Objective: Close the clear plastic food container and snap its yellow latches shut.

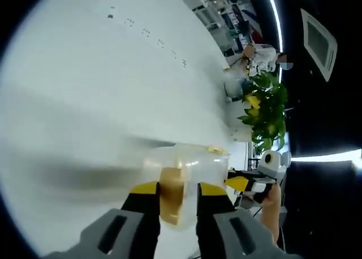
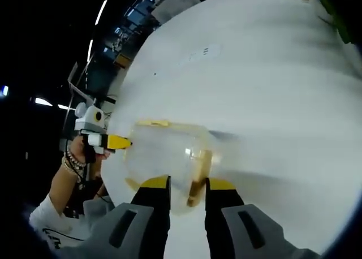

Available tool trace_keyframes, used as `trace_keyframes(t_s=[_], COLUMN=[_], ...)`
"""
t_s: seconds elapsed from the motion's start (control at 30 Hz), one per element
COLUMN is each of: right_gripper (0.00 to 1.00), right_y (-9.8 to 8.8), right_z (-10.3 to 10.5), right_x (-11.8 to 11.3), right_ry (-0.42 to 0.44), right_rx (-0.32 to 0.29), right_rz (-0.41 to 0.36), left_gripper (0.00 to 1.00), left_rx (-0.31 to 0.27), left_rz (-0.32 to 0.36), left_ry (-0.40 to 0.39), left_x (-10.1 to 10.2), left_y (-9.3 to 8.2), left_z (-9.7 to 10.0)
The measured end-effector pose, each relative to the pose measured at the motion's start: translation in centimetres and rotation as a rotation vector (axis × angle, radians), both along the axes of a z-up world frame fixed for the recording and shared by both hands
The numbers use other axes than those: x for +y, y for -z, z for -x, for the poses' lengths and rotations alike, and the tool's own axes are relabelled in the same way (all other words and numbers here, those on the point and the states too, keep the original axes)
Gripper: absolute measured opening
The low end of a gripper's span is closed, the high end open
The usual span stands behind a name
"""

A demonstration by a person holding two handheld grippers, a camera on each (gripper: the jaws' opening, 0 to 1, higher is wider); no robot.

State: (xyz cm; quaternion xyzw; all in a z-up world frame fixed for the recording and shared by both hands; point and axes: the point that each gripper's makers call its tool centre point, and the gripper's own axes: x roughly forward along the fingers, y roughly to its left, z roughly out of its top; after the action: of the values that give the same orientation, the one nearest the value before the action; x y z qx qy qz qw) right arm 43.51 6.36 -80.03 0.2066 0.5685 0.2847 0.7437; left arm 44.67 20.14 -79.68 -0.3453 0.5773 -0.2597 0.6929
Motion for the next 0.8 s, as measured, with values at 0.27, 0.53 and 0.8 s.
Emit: trace_keyframes(t_s=[0.27,0.53,0.8], right_gripper=[0.19,0.20,0.22], right_y=[-0.3,-0.7,-1.3], right_z=[-1.7,-1.7,-1.1], right_x=[-0.5,-0.7,-0.5], right_ry=[-0.002,-0.026,-0.104], right_rx=[0.004,-0.015,-0.087], right_rz=[0.012,0.022,0.110], left_gripper=[0.14,0.15,0.22], left_rx=[0.028,-0.004,-0.001], left_rz=[0.025,-0.004,-0.138], left_ry=[-0.011,0.039,0.086], left_x=[0.1,0.4,0.3], left_y=[0.2,0.3,0.1], left_z=[-0.1,-0.2,0.1])
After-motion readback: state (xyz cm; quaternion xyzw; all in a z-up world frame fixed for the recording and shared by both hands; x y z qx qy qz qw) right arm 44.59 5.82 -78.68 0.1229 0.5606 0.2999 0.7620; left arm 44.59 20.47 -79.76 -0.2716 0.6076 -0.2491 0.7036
